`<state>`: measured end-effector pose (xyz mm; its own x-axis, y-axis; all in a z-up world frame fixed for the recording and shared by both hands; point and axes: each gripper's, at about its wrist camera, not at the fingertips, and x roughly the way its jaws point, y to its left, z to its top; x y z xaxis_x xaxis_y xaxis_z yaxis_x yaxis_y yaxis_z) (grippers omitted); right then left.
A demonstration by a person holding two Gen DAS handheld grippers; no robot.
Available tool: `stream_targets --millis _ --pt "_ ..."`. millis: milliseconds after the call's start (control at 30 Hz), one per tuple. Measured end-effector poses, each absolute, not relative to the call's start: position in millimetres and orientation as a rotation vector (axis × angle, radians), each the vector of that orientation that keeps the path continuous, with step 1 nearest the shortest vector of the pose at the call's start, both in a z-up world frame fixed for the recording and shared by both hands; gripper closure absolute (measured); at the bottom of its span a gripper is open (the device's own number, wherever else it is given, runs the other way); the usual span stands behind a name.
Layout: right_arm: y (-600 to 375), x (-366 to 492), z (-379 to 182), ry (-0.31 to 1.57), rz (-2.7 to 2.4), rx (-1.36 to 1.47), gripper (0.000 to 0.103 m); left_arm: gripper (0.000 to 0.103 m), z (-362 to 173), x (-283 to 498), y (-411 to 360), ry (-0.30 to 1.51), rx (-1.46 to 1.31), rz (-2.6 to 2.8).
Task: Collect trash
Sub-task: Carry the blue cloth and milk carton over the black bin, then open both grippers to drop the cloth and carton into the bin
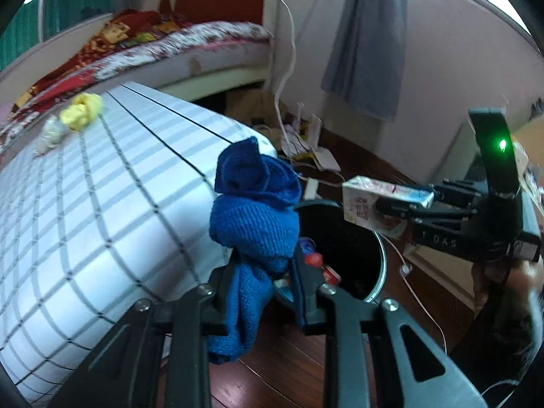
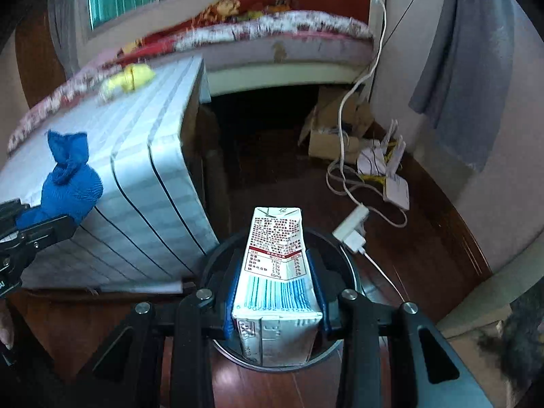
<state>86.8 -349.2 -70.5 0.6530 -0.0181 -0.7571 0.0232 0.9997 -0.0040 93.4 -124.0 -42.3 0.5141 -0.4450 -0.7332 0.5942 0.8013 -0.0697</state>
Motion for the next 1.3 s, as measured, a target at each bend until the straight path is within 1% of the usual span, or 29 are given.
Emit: stream_targets --millis 367,733,767,800,867,900,933,967,1000,1033,1300 --pt "-381 70 -95 0.890 -0.015 0.018 0.065 0.077 -96 98 -171 0.959 0.251 -0.752" --pt "-377 87 -126 0.974 0.040 -0.020 0.065 0.076 -144 123 -205 1.089 0.291 -0.823" --pt "-378 88 -128 0.978 0.041 -0.016 0.065 0.073 -149 127 -208 1.106 0.291 -0.844" --pt "-380 90 -131 0.989 0.042 -0.009 0.065 0.067 -152 128 -210 1.116 0.289 -0.853" --pt "-383 96 -138 1.014 0.053 0.017 0.064 0.042 -157 131 -214 1.121 0.287 -0.813" --pt "-388 100 -144 1.036 0.013 0.018 0.047 0.023 -157 130 -213 1.106 0.283 -0.793" --pt "-393 103 -149 1.060 -0.031 0.023 0.017 0.013 -157 129 -209 1.089 0.280 -0.770" --pt "-401 106 -154 1.082 -0.078 0.039 0.008 0.007 -157 129 -207 1.081 0.279 -0.742" --pt "-406 107 -156 1.090 -0.101 0.055 0.002 0.006 -160 130 -204 1.085 0.272 -0.717" --pt "-409 108 -158 1.096 -0.123 0.060 0.001 0.005 -161 130 -203 1.083 0.262 -0.695" --pt "-421 105 -165 1.134 -0.208 0.015 0.001 0.004 -156 128 -195 1.054 0.272 -0.647"
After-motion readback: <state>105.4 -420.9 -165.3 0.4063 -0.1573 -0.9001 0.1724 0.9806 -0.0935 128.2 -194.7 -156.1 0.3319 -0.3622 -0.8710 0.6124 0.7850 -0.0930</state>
